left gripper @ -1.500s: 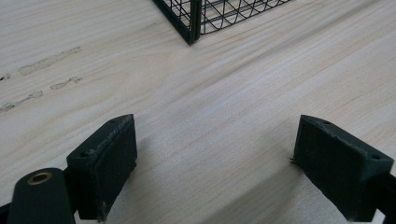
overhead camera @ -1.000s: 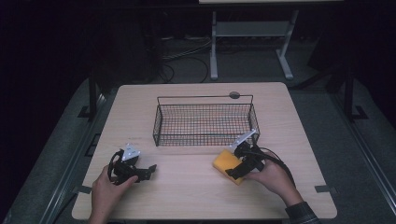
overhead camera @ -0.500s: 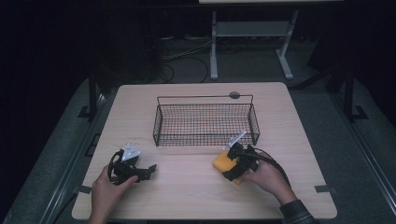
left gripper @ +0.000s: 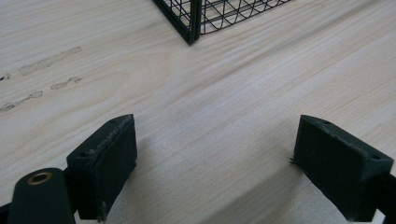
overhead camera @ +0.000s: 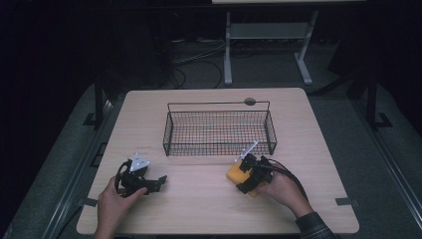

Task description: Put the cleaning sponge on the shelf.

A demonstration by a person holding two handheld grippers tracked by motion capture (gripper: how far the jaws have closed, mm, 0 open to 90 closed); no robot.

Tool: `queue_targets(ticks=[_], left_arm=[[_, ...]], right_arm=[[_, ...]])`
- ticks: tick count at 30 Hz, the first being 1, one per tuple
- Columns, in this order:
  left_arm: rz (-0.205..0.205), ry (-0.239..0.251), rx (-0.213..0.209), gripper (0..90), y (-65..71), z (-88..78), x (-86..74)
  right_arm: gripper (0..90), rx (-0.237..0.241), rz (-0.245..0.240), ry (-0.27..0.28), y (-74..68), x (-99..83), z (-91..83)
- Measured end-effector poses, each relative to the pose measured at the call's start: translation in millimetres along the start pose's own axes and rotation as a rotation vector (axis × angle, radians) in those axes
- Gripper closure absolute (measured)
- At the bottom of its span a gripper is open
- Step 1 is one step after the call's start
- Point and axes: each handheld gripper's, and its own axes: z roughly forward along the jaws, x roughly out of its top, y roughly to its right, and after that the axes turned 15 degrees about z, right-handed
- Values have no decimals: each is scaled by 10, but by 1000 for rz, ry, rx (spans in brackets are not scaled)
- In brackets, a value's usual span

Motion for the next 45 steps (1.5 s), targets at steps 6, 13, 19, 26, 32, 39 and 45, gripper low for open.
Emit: queue_targets(ticks=[6, 13, 19, 26, 32, 39, 45], left_arm=[[0, 0, 0, 126, 0, 0, 0], [0, 0, 0, 126, 0, 0, 0], [0, 0, 0, 126, 0, 0, 0], [0, 0, 0, 126, 0, 0, 0], [0, 0, 0, 126, 0, 0, 0], [0, 0, 0, 126, 0, 0, 0], [0, 0, 0, 126, 0, 0, 0]], right_arm=[[156, -11, -10, -11, 3, -2, 19], [209, 1, 1, -5, 6, -6, 14], [216, 3, -3, -8, 10, -9, 10], [220, 3, -2, -3, 7, -10, -2], [220, 10, 5, 5, 40, -14, -42], [221, 9, 2, 13, 71, -22, -98], [221, 12, -3, 17, 90, -29, -146]])
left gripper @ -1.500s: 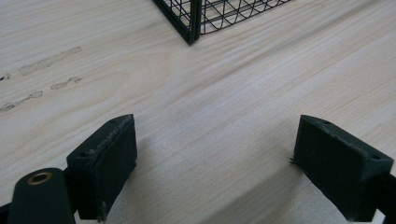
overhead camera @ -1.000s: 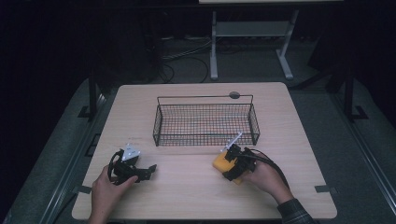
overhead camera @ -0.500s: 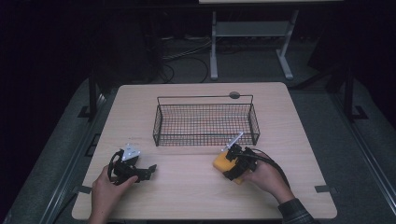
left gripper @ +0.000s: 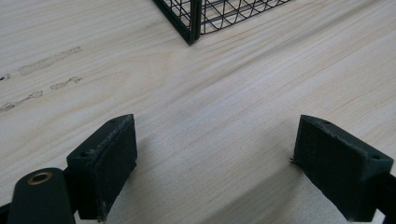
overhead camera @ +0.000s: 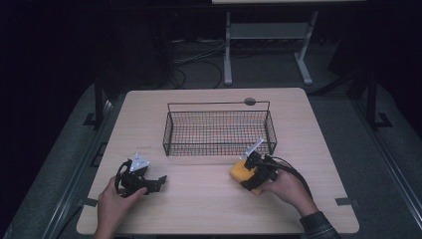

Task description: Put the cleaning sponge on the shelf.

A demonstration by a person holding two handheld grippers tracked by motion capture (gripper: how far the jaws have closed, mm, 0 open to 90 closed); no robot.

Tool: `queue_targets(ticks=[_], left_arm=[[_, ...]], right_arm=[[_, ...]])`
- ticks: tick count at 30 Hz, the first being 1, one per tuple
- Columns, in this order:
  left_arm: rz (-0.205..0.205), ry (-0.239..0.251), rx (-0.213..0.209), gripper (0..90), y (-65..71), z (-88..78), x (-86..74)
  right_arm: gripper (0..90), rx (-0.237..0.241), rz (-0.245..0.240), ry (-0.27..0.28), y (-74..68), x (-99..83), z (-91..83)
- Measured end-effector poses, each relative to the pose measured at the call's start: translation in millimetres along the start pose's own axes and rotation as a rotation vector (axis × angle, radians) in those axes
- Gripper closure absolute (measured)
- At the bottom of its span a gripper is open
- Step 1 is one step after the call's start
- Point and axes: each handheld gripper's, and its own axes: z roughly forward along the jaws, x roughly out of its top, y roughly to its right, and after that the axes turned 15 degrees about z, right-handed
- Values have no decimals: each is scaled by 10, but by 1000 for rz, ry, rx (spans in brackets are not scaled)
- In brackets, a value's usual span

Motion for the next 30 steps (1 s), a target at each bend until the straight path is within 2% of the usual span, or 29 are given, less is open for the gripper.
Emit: queue_targets(ticks=[30], left_arm=[[-2, 3, 1, 126, 1, 2, 0]], right_arm=[[223, 6, 42, 61, 170, -38, -340]])
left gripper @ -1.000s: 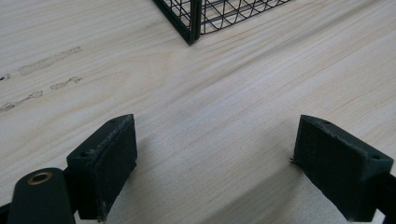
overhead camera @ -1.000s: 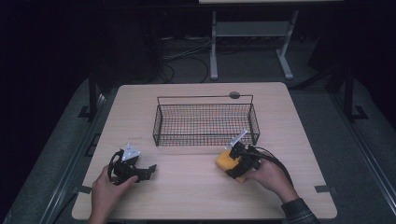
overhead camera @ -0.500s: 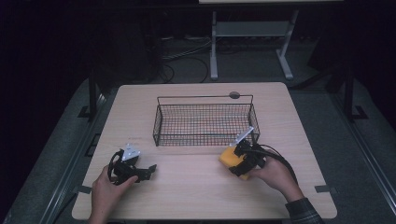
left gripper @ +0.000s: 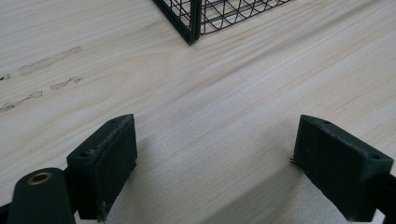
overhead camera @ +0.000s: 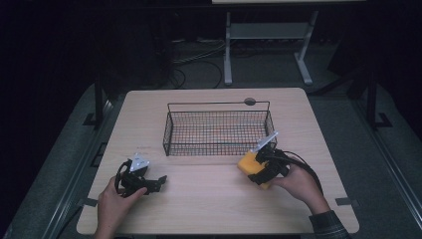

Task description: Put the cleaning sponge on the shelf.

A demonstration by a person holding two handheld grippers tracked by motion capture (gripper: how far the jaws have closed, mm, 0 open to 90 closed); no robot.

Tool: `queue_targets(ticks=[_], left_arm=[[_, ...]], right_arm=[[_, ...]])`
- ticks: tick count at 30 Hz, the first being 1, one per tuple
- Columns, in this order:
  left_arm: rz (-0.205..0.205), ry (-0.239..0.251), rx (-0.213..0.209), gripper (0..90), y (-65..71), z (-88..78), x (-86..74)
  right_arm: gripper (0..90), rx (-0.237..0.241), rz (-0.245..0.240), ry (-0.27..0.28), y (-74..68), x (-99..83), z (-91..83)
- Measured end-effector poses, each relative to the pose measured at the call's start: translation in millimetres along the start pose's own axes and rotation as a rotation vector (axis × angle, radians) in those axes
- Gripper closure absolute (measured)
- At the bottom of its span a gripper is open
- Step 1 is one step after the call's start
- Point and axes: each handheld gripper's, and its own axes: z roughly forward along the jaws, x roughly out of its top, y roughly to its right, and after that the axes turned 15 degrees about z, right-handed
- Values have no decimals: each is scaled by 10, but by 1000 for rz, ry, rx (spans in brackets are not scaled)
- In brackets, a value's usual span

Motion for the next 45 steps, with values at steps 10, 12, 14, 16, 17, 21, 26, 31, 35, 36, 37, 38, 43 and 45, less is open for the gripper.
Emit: queue_targets(ticks=[10, 12, 14, 16, 17, 21, 26, 31, 35, 36, 37, 38, 43, 45], left_arm=[[-1, 0, 0, 126, 0, 0, 0], [-1, 0, 0, 126, 0, 0, 0], [0, 0, 0, 126, 0, 0, 0], [-1, 0, 0, 126, 0, 0, 0], [0, 0, 0, 126, 0, -1, 1], [-1, -2, -1, 126, 0, -2, 1], [0, -2, -1, 126, 0, -2, 1], [2, -2, 0, 126, -2, -2, 1], [4, -4, -1, 126, -3, -3, 1], [4, -4, -1, 126, -4, -3, 1], [5, -5, -1, 126, -4, -4, 1], [5, -4, -1, 126, -4, -3, 1], [3, -3, -1, 126, -3, -3, 1], [2, -3, 0, 126, -2, -2, 1]], right_arm=[[223, 4, 9, 18, 31, 1, -86], [223, 4, 7, 21, 39, 5, -115], [224, 4, 8, 24, 47, 12, -137], [224, 4, 7, 26, 51, 17, -149], [224, 3, 8, 29, 56, 27, -170], [224, -1, 8, 38, 72, 48, -216], [224, -3, 7, 45, 109, 75, -267], [224, -2, 9, 57, 161, 113, -327], [224, -10, 12, 66, 197, 151, -385], [224, -9, 18, 73, 206, 173, -413], [224, -9, 18, 73, 206, 173, -413], [224, -12, 20, 73, 212, 184, -428], [224, -21, 22, 76, 263, 269, -470], [224, -19, 21, 78, 272, 284, -473]])
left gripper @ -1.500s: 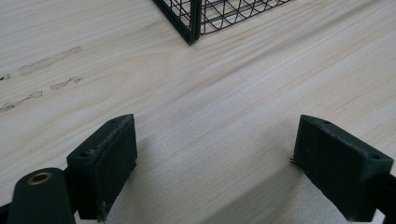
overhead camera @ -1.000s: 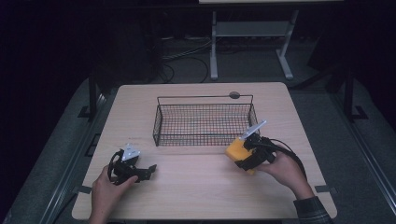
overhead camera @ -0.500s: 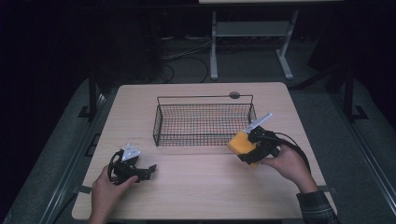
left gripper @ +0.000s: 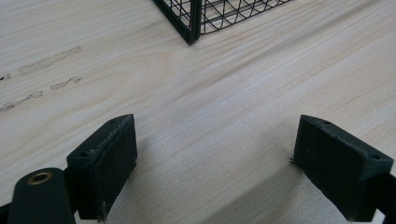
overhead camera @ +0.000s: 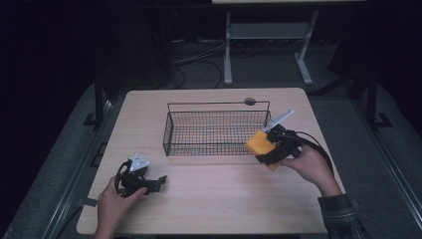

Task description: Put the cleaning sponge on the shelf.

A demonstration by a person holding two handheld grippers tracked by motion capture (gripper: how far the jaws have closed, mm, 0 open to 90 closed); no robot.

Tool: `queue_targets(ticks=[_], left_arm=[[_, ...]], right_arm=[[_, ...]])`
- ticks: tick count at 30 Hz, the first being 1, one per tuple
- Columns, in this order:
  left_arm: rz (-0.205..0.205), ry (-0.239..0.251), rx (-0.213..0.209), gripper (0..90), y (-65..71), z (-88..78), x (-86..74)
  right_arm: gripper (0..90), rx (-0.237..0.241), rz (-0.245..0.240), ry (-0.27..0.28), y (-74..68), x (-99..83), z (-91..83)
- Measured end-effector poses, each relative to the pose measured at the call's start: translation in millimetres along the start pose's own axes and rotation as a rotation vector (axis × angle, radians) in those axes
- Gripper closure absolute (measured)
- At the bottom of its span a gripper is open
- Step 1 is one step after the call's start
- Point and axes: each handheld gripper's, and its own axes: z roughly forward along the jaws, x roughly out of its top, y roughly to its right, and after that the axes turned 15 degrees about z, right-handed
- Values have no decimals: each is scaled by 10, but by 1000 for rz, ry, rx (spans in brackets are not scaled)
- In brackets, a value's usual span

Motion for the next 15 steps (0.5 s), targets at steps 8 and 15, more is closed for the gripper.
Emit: queue_targets(ticks=[8, 15], left_arm=[[1, -2, -1, 126, 0, -1, 0], [2, -2, -1, 126, -1, -1, 0]], right_arm=[[224, -17, 2, -1, 102, 149, 6], [224, -25, 2, 9, 209, 262, 18]])
